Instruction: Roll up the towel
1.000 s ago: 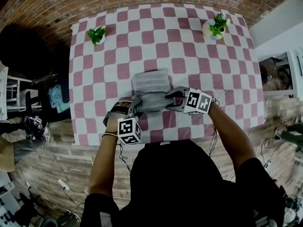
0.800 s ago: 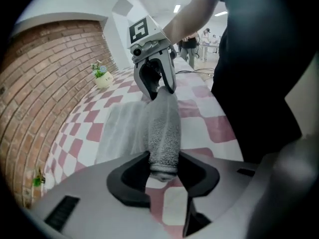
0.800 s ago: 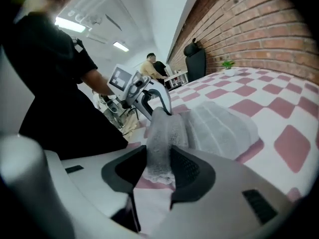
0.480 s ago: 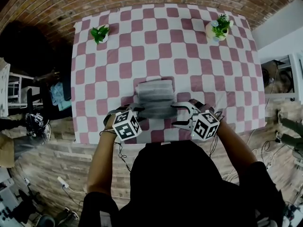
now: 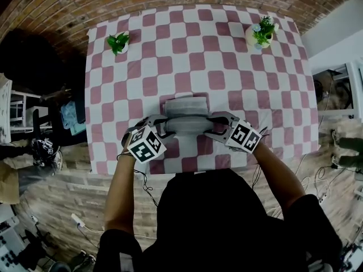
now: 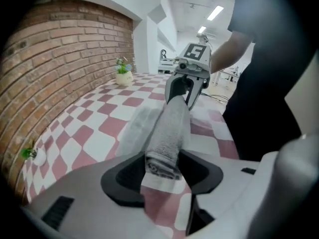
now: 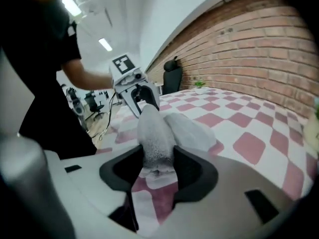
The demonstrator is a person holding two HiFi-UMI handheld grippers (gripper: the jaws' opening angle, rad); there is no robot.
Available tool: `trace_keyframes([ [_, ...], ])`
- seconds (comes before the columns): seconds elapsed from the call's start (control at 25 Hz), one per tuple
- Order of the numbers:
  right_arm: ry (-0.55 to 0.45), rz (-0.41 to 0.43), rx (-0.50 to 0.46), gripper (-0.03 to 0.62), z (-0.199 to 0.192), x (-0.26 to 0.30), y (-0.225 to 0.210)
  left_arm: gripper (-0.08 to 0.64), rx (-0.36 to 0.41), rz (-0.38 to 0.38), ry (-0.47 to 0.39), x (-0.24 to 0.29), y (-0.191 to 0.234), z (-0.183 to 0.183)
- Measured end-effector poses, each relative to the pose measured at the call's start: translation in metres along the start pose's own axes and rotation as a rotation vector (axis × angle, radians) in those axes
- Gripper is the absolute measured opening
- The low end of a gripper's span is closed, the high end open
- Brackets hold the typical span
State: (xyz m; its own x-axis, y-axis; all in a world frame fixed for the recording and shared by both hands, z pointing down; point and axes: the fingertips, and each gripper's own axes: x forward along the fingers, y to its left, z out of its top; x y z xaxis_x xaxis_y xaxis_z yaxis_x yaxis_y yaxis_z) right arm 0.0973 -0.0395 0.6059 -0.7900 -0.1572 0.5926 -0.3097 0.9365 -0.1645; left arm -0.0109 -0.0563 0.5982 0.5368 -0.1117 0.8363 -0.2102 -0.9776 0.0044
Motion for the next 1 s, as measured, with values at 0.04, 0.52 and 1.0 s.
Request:
trace_keyframes([
  [0.04, -0.022, -0.014, 0.042, 0.192, 0.005, -0.002, -0.009, 0.215, -0.018, 0.043, -0.025, -0.002, 0.01, 0.003],
  [0.52, -0.141, -0.44, 0.118, 0.194, 0.048, -0.003, -0.12, 0.199, -0.206, 0.362, -0.115, 0.001, 0.103, 0.013],
  [1.0, -0.188, -0.429, -0.036, 0.164, 0.072, -0.012, -0.067, 0.202, -0.271, 0.416, -0.11, 0.006, 0.116, 0.011],
])
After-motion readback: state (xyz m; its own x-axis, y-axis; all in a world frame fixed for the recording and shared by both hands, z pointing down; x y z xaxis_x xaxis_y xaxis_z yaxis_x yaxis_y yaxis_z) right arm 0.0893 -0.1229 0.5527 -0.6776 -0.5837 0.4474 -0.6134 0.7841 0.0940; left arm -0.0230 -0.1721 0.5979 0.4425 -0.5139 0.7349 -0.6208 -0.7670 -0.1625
